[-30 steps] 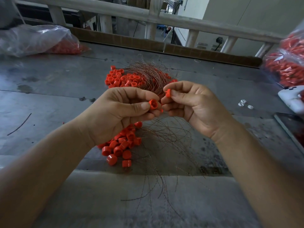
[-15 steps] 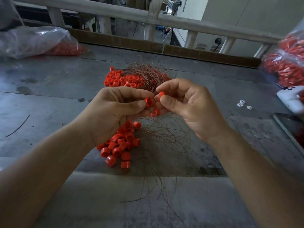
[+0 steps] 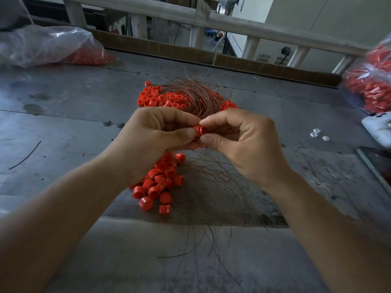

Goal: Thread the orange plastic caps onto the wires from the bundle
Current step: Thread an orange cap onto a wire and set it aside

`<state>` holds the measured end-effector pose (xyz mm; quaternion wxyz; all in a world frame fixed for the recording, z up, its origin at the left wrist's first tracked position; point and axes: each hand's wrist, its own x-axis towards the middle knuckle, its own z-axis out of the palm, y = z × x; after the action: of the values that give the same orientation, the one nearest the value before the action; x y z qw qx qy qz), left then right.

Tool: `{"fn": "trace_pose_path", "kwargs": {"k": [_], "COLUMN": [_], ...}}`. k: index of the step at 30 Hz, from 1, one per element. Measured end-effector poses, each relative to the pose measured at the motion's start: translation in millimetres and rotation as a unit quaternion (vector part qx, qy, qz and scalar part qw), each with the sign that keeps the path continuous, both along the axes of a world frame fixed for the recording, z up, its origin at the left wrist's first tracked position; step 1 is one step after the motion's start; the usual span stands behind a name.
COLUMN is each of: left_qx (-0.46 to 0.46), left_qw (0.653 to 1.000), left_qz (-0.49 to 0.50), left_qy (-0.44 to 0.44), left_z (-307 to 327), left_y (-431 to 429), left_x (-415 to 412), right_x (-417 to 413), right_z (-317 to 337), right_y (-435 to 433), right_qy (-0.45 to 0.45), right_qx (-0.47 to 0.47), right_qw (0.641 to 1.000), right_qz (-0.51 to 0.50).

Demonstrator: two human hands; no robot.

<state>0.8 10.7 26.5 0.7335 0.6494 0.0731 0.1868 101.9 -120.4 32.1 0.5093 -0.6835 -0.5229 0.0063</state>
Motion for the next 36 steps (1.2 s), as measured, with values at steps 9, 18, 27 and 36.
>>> {"fn": "trace_pose_path", "kwargs": {"k": [9, 18, 27, 36], "left_qx": [0.051, 0.037, 0.026, 0.015], "left_qw": [0.999, 0.999, 1.0, 0.998], "left_qz": [-0.003, 0.006, -0.016, -0.059], "left_qy": [0.01, -0.004, 0.002, 0.004], "left_z": [-0.8, -1.2, -0.7, -0.9], "left_y": [1.1, -3.2, -1.3, 0.2], "left_x": [-0.2, -0.2, -1.0, -3.6], "right_x": [1.7, -0.8, -1.2, 0.8], "right_z": [-1.6, -2.9, -4.4, -5.7], "right_y": [-0.5, -0.3, 0.5, 0.8], "right_qy": [-0.005, 0.0, -0.065, -0.112], "right_qx": [0.003, 0.023, 0.045, 0.076], "right_qw": [1.0, 1.0, 0.997, 0.991], "right_qz": [0.001, -0.004, -0.015, -0.003]}}
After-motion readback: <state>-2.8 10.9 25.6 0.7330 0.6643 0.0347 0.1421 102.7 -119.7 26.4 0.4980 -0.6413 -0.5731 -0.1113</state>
